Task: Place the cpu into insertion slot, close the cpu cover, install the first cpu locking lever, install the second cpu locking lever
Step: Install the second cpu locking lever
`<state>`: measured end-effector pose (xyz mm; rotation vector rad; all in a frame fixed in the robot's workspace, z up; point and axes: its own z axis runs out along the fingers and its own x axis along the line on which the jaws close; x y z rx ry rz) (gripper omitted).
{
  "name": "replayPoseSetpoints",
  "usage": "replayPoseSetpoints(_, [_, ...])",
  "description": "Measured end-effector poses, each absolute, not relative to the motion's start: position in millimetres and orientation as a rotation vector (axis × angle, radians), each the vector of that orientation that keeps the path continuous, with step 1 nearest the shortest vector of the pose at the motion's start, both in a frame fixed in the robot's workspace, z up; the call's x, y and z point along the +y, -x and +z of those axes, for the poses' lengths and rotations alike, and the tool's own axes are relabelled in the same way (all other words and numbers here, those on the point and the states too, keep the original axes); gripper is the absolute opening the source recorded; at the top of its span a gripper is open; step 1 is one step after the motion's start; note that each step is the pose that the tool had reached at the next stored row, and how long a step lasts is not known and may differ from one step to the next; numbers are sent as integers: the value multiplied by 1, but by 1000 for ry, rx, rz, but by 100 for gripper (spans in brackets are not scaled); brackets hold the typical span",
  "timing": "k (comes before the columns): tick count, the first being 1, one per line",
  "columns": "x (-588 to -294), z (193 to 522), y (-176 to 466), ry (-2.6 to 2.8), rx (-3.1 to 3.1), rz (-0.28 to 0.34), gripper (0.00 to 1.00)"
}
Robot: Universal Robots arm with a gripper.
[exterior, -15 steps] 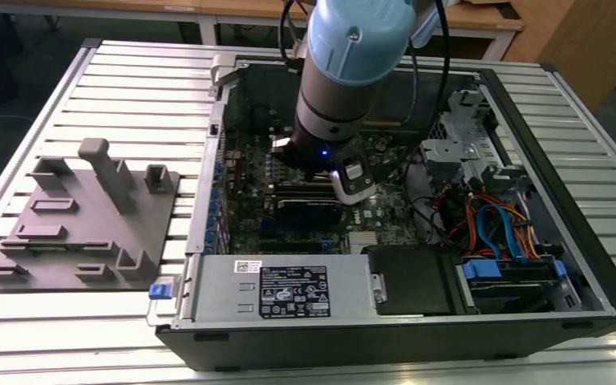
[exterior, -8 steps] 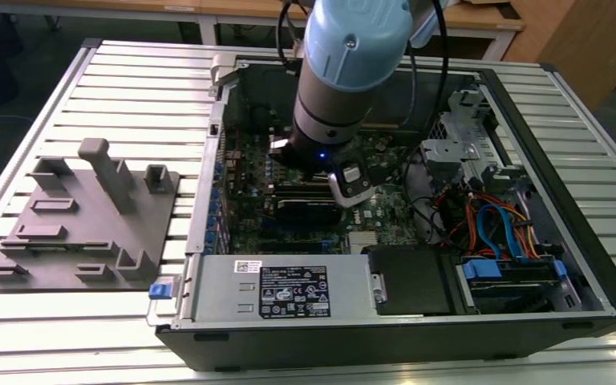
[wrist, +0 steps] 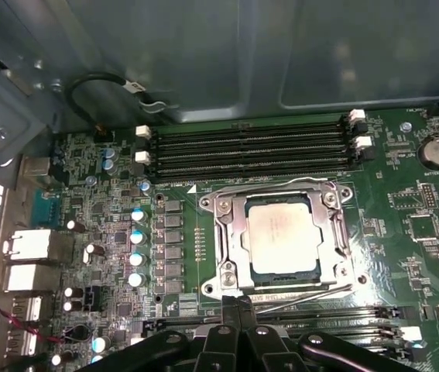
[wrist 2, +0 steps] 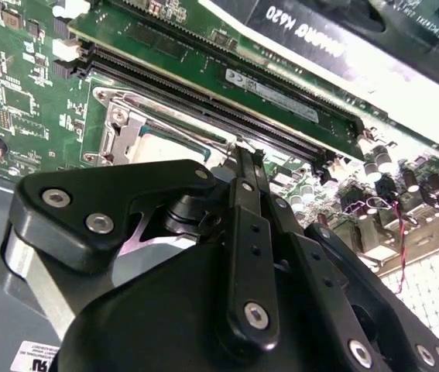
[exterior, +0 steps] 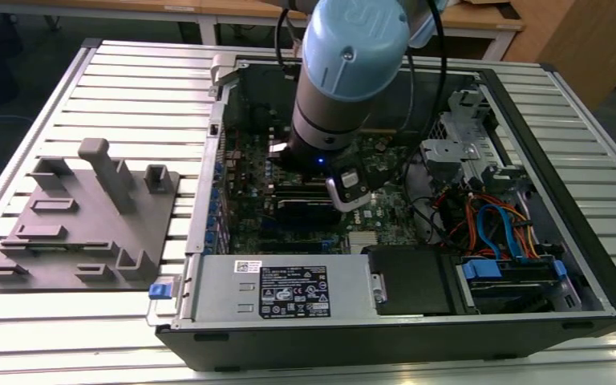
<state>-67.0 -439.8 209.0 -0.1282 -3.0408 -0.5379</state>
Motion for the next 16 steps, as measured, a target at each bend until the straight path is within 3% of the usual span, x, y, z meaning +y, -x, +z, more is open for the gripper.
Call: replayPoseSetpoints(16, [-442, 201, 71, 128, -3037, -555, 10])
